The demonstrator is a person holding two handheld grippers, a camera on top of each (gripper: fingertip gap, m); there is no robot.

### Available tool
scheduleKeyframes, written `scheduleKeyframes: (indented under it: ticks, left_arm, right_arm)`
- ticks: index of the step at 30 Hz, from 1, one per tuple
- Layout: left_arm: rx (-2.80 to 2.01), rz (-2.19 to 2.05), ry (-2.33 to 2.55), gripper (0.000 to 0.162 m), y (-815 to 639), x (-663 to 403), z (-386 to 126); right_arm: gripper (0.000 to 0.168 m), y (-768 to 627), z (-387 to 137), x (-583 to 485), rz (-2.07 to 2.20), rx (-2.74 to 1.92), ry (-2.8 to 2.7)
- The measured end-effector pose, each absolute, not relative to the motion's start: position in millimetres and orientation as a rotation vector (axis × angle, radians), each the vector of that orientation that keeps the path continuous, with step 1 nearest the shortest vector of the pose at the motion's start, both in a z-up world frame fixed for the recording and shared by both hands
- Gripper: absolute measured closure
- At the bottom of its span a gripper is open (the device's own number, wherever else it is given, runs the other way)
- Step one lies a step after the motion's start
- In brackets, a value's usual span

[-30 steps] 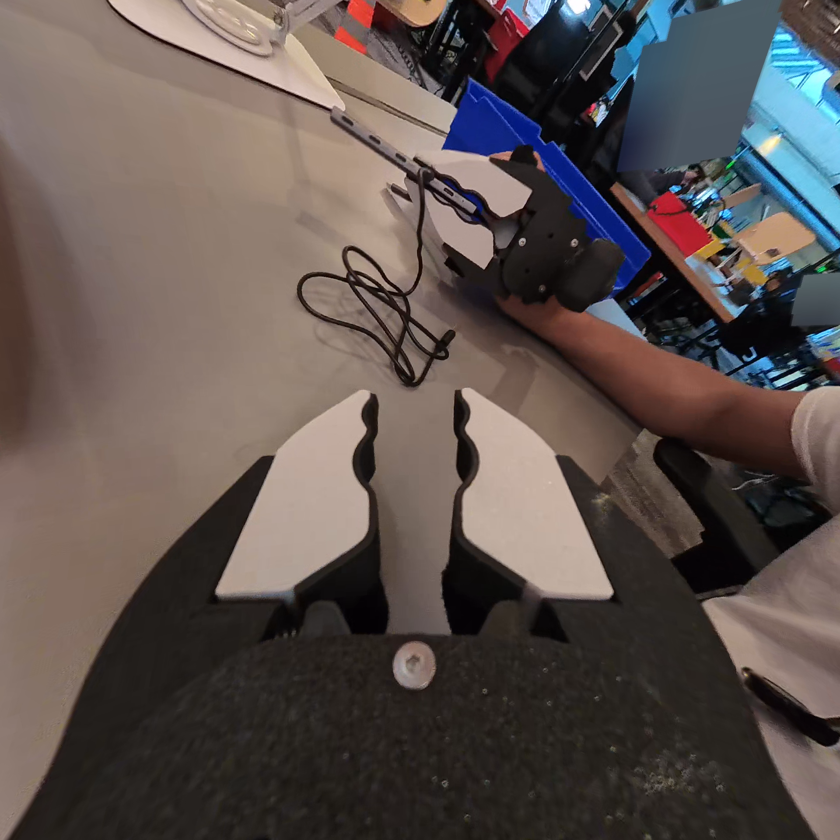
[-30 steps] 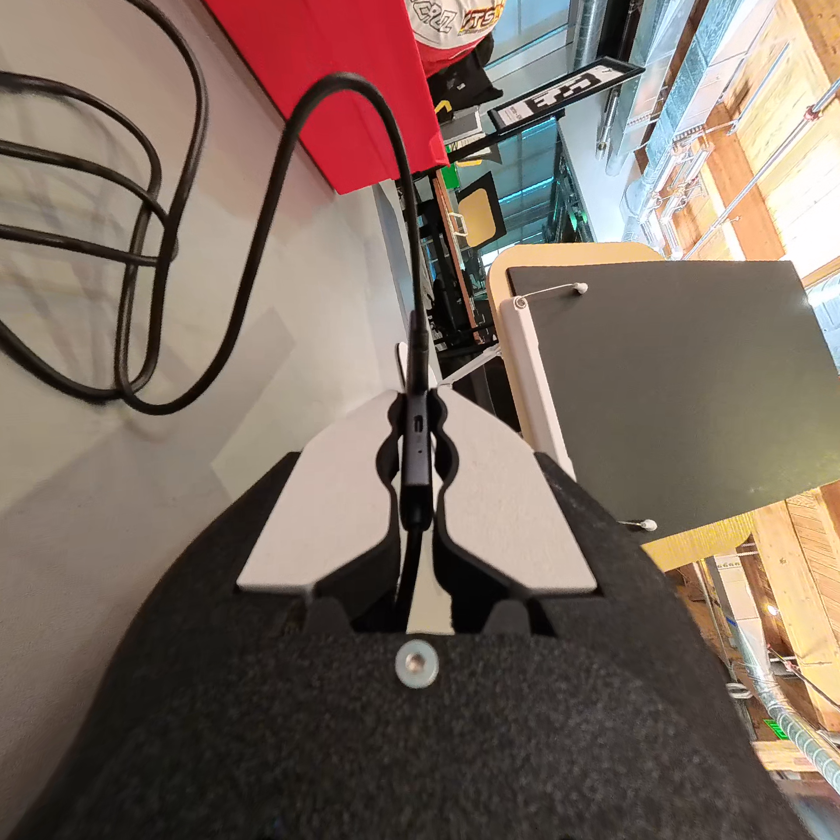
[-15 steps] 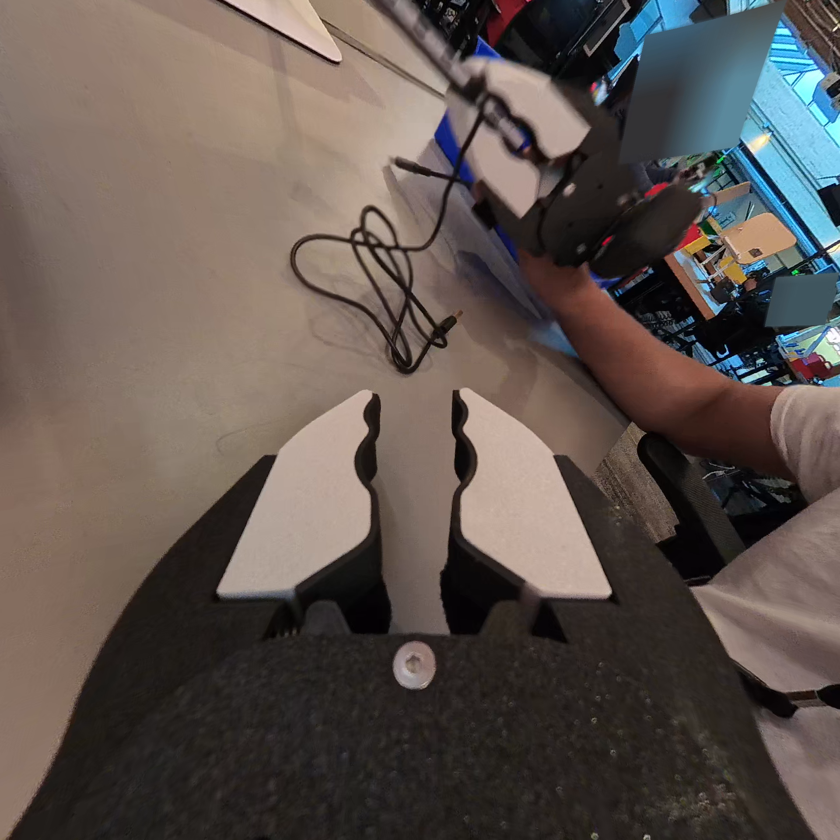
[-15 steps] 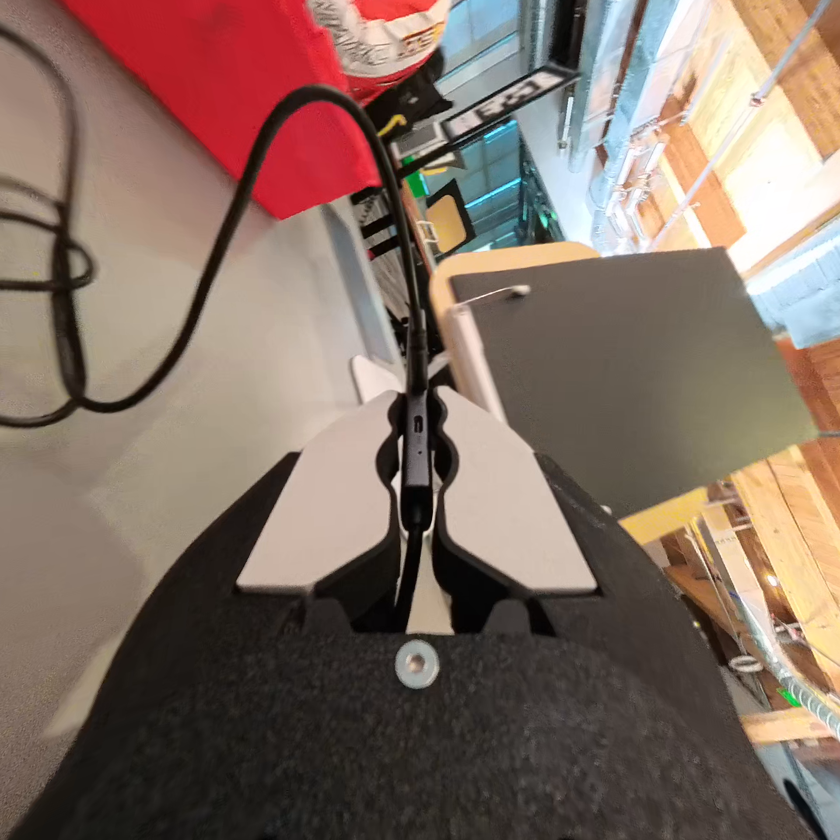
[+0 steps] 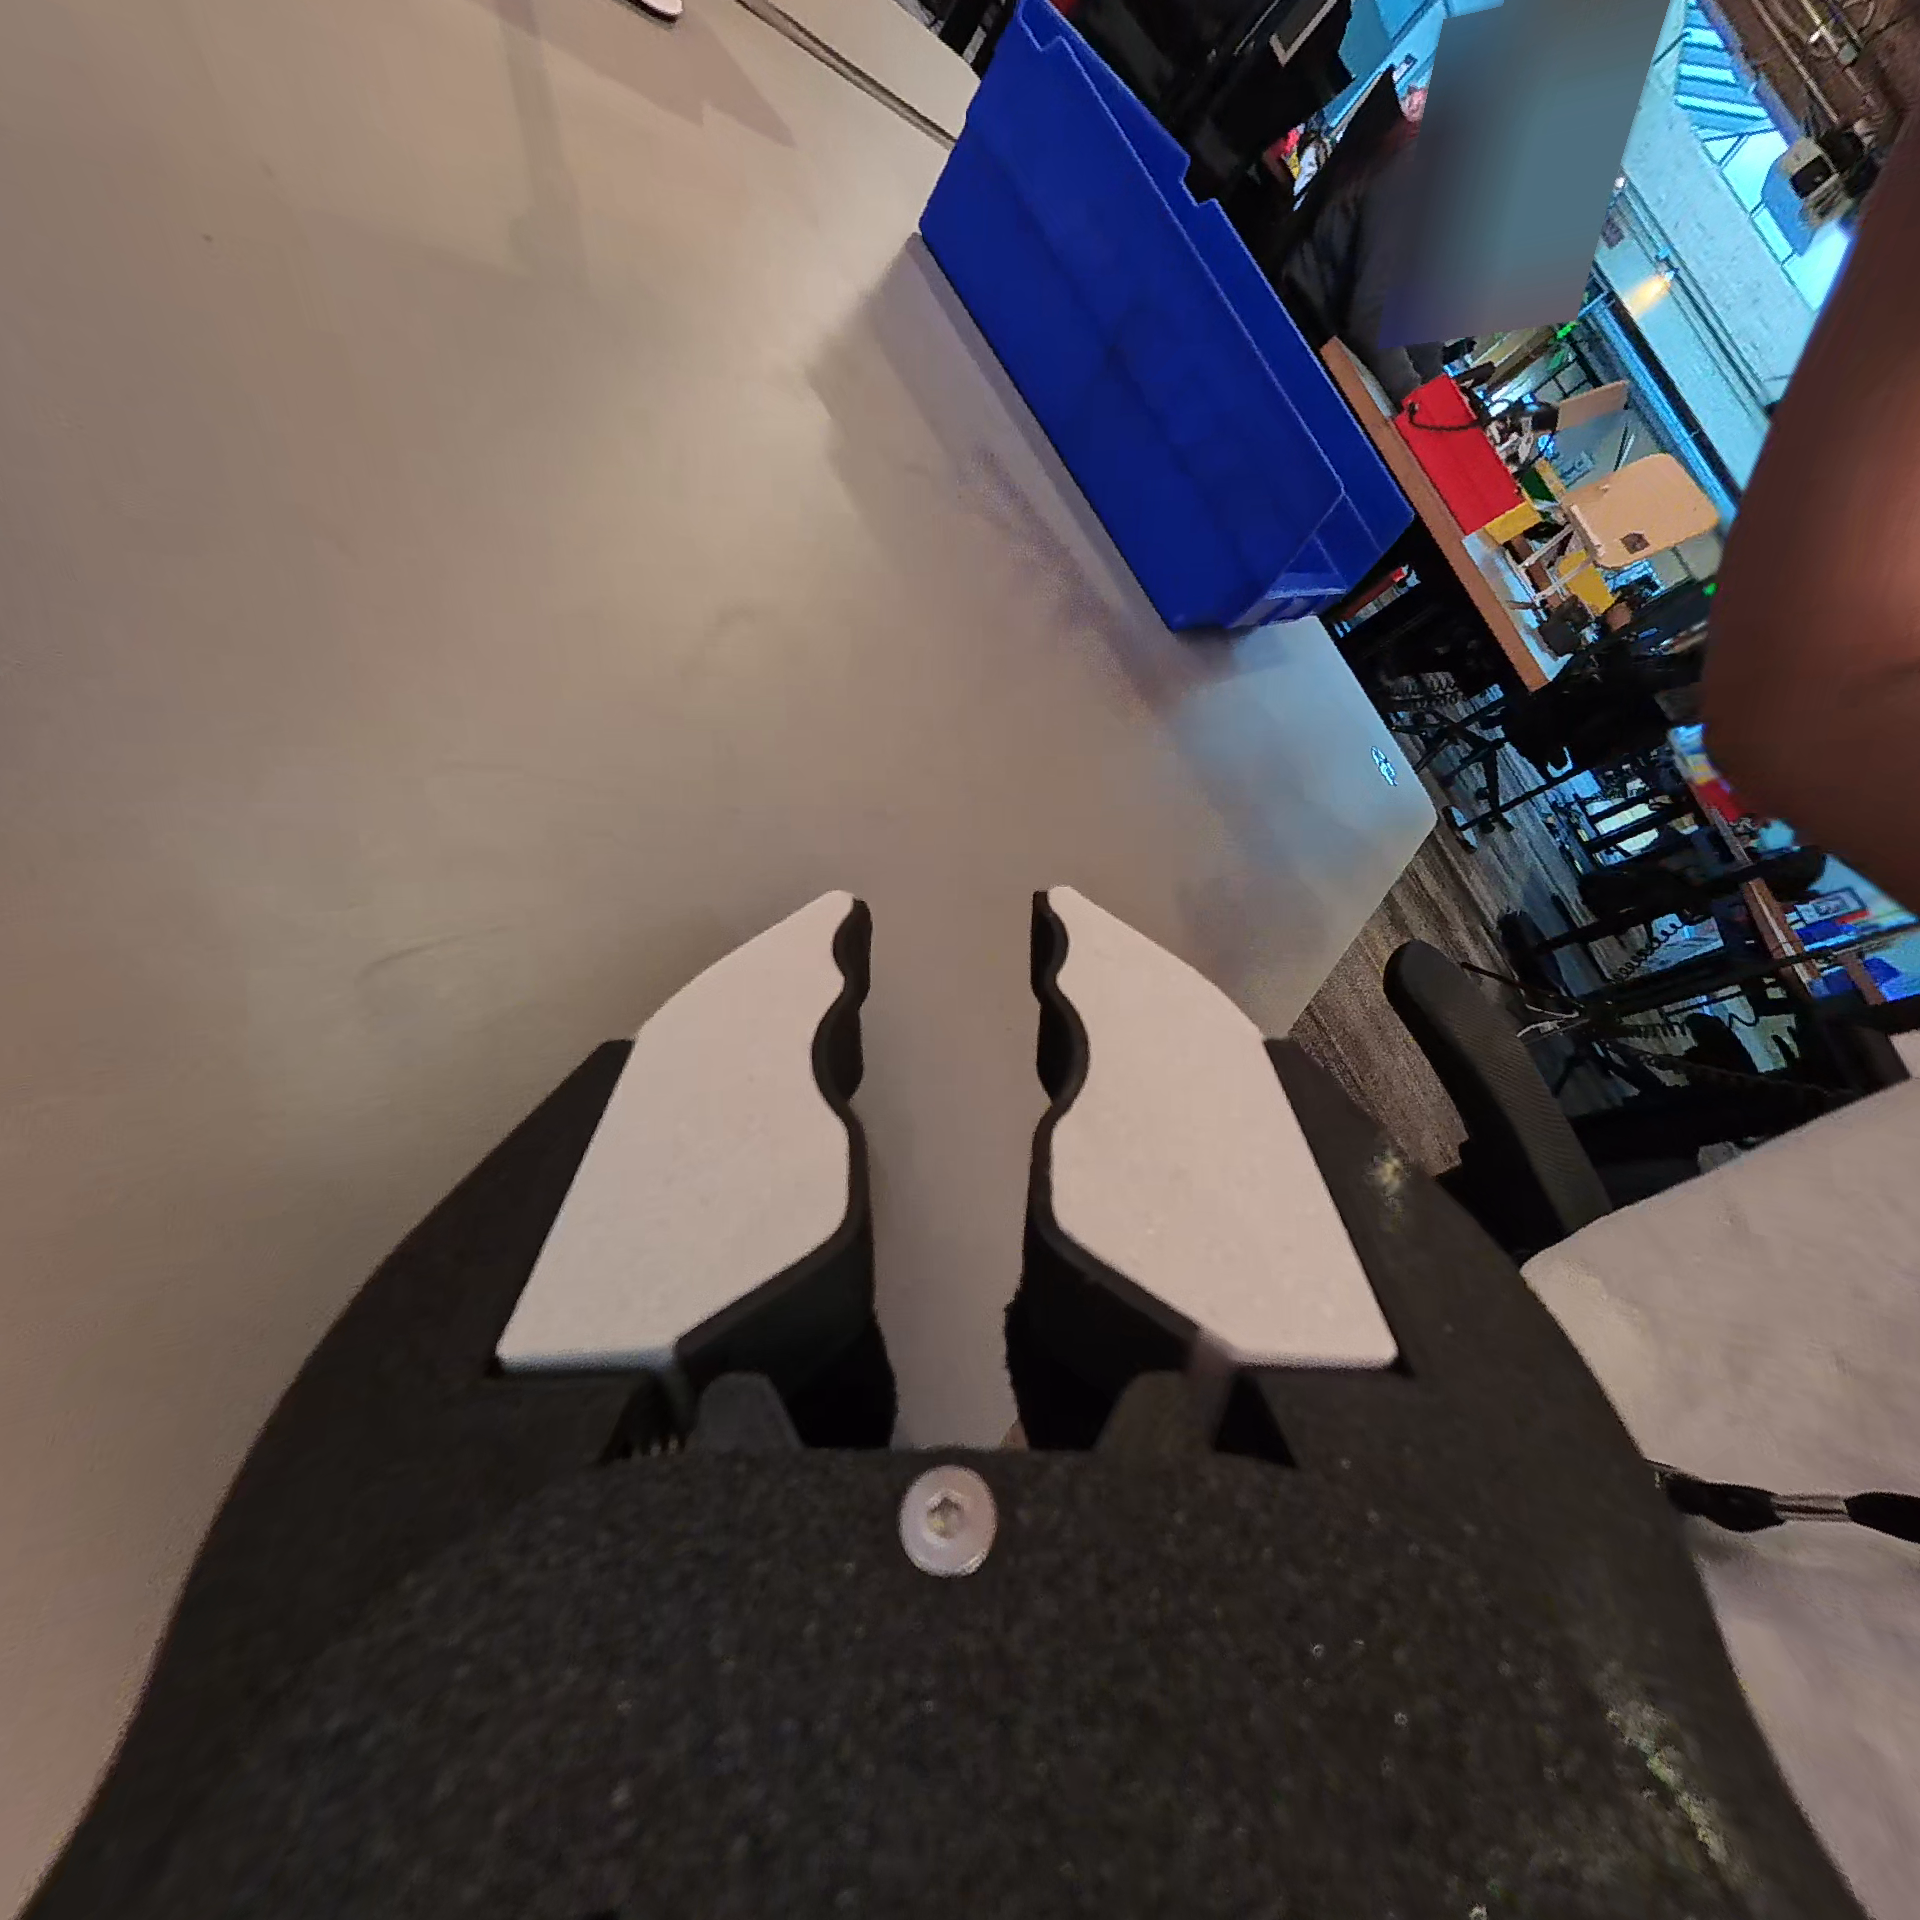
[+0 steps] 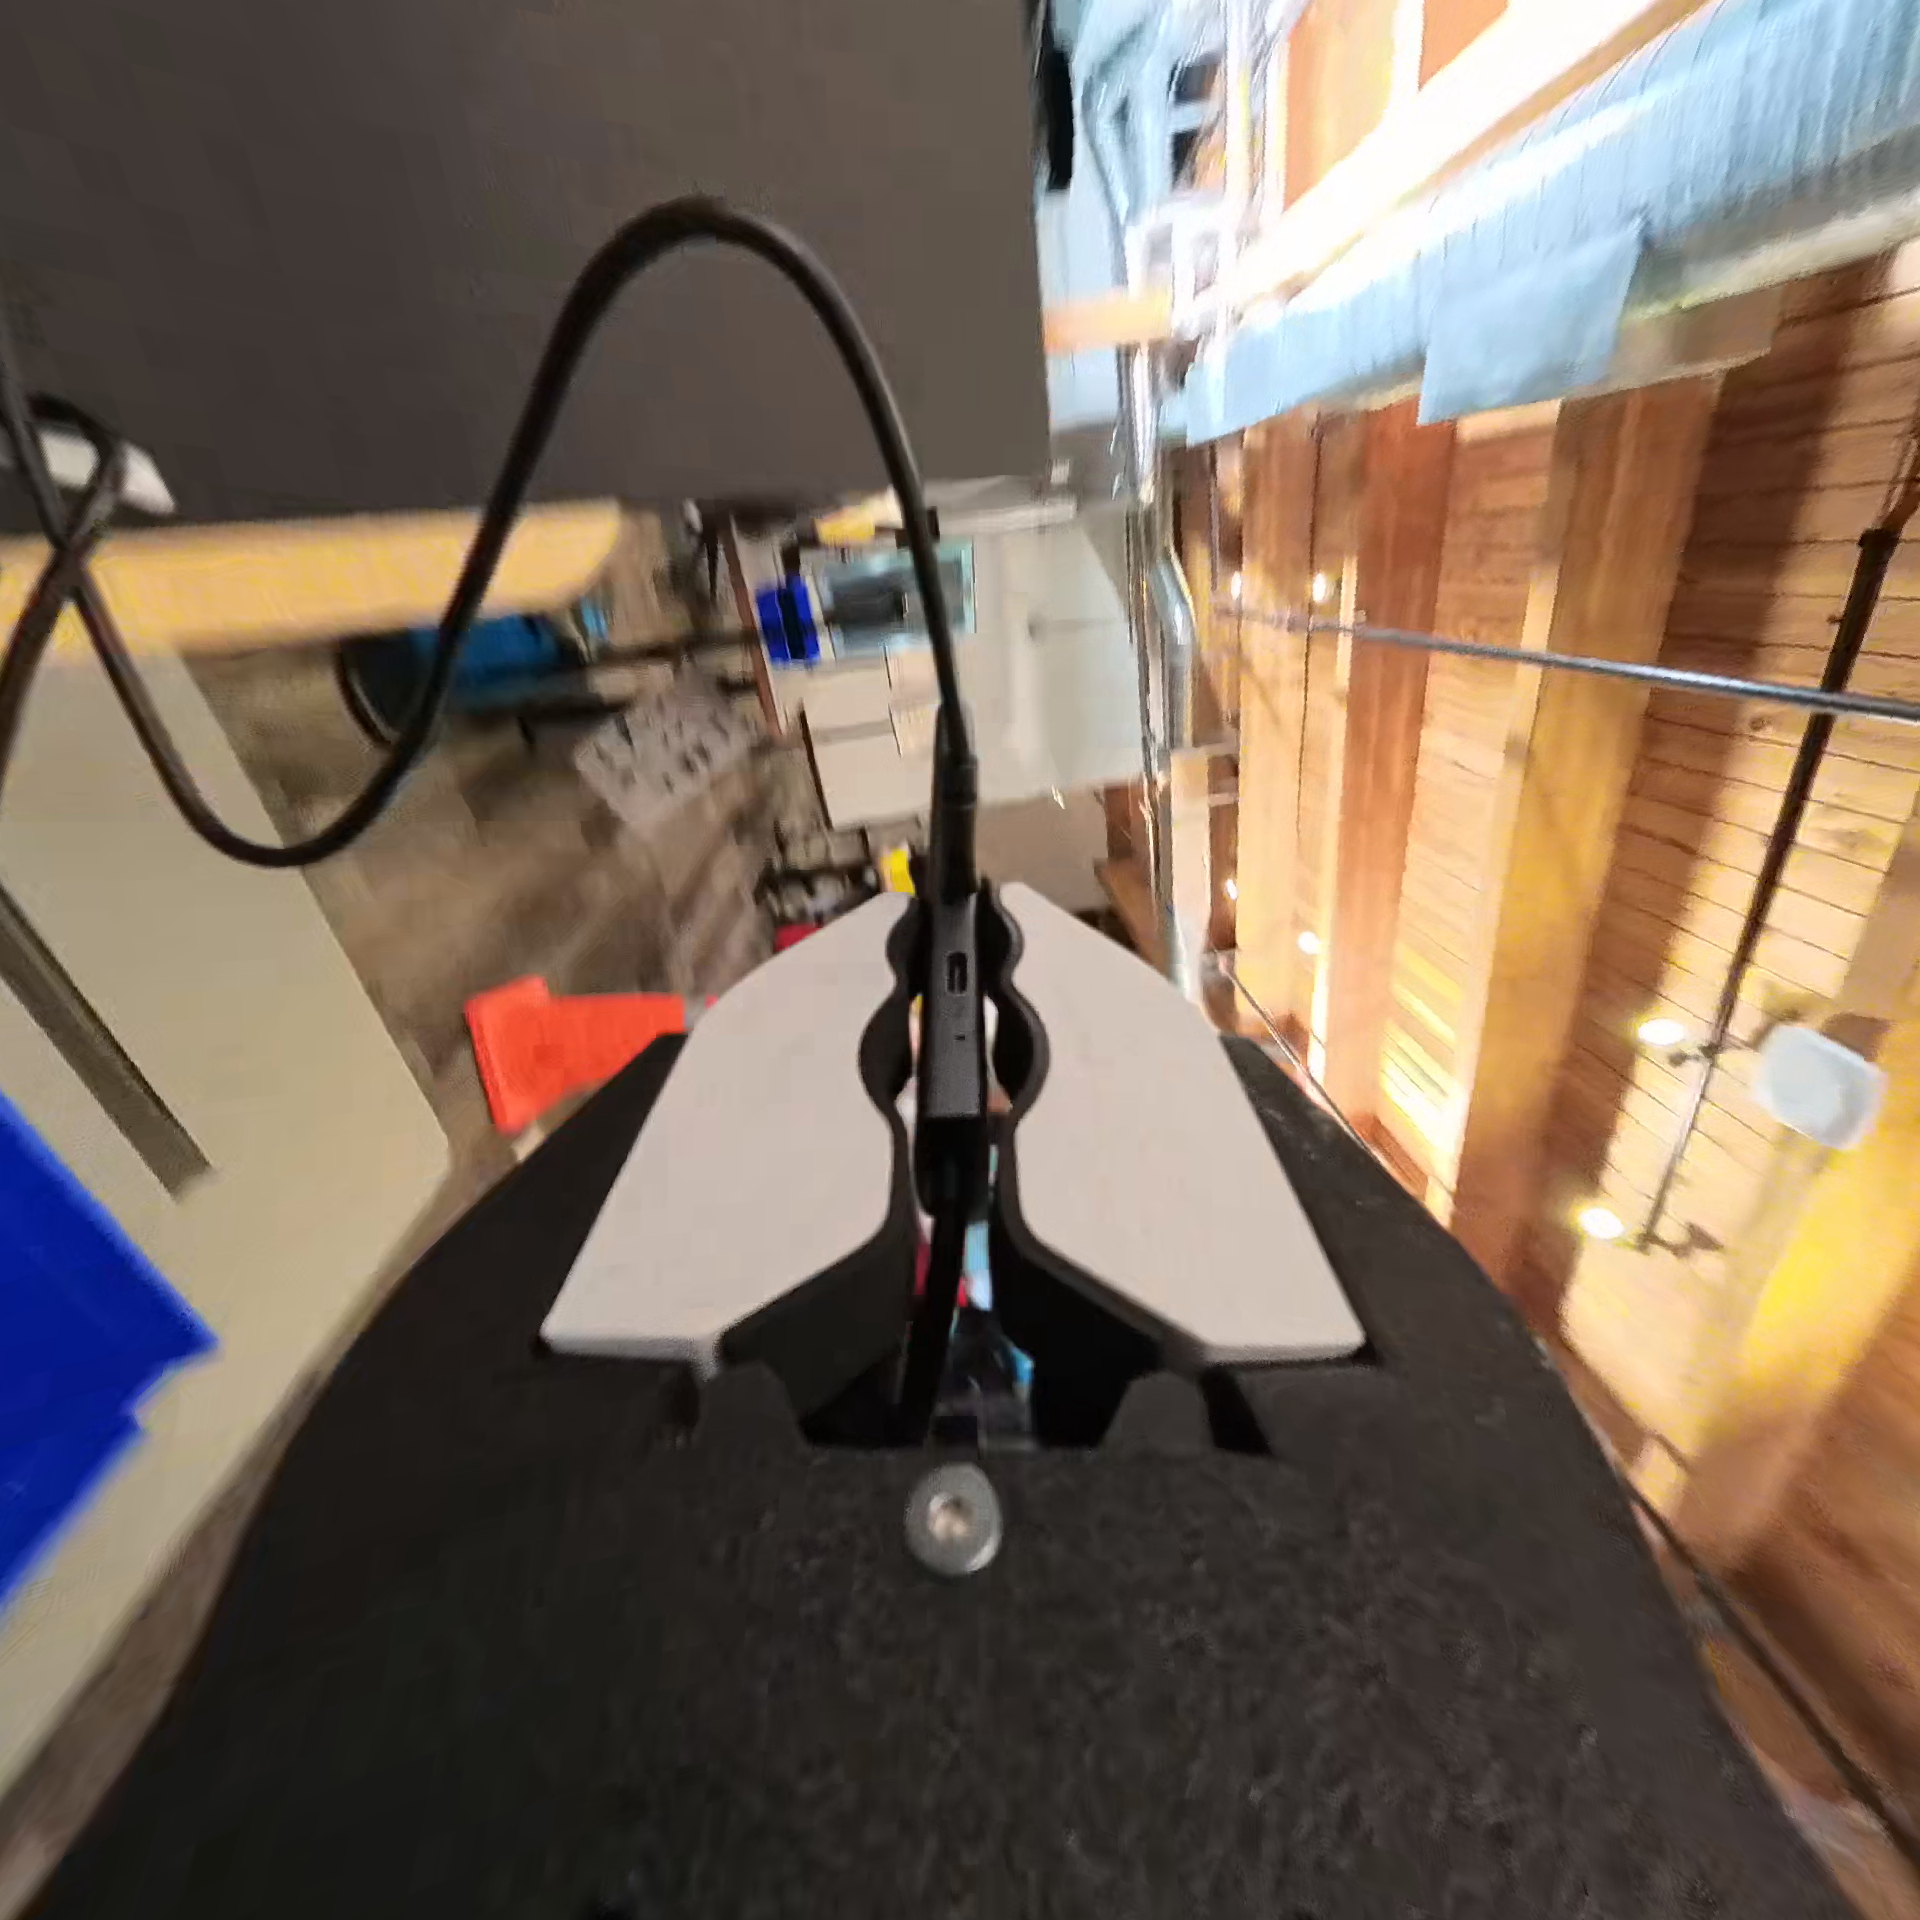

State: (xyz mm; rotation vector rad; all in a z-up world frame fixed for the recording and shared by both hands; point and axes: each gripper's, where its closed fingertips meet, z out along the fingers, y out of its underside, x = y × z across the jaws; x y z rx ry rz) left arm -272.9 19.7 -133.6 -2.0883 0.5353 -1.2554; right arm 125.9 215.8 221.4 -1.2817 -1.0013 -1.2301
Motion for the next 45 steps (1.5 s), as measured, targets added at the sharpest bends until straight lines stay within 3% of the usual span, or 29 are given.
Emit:
scheduleKeyframes:
  ticks: [3,7,14,19,25,36,45]
  left_arm:
    - [-2.097,-1.269,0.548,0.133,16.7,-269.3,-134.7]
    - [-2.108,-1.275,0.576,0.133,11.7,-264.4,-136.4]
    - [-2.138,-1.268,0.591,0.133,10.2,-263.3,-142.1]
    - [-2.147,-1.273,0.584,0.133,11.1,-264.5,-143.4]
    - [-2.166,-1.279,0.577,0.133,11.0,-266.9,-146.6]
    - [-2.175,-1.357,0.550,0.133,10.4,-263.0,-147.1]
    - [-2.105,-1.342,0.582,0.134,11.1,-260.2,-137.1]
  right_arm:
    - [0.159,230.5,184.2,172.9,-1.357,-1.404,-1.072]
    - [0.159,244.4,79.7,215.5,-1.406,-1.616,-1.303]
    - [0.159,242.8,-26.3,185.6,-0.586,-1.944,-1.559]
    - [0.158,250.4,-33.3,137.5,-0.066,-1.875,-1.580]
    - [0.159,260.3,-10.8,111.4,0.244,-1.833,-1.413]
    - [0.158,235.6,-135.5,234.5,0.014,-2.407,-1.451]
    - [0.158,252.7,-138.6,220.2,0.018,-2.378,-1.503]
